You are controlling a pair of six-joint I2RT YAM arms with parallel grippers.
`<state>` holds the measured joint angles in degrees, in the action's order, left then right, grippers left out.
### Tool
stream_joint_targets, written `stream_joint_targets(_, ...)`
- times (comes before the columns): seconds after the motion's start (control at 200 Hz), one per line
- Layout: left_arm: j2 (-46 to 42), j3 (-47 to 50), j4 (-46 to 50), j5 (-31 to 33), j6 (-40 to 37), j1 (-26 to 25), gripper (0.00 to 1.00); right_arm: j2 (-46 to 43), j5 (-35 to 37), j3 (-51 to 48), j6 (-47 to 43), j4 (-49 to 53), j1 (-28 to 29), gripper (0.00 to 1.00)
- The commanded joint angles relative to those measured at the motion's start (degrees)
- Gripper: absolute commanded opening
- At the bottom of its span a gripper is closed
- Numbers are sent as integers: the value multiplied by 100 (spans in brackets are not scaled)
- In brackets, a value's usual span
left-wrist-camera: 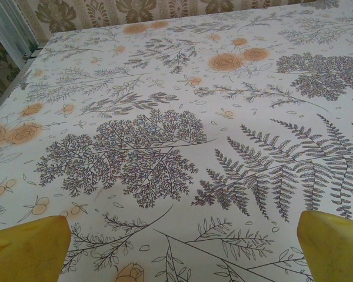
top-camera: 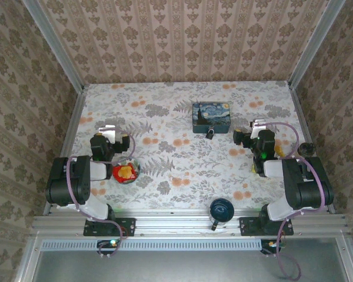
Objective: Unlock the padlock with the key
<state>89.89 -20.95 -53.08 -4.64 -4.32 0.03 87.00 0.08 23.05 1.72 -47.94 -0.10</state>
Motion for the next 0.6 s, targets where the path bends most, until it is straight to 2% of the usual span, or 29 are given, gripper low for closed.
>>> stream_joint_targets(0.0,-67,-133,9,40,10,-3,100,46,150,67,31,-5,19,100)
stream_joint_targets(0.595,-75,-129,-6,144,30,1,100,36,152,51,31,-13,26,100)
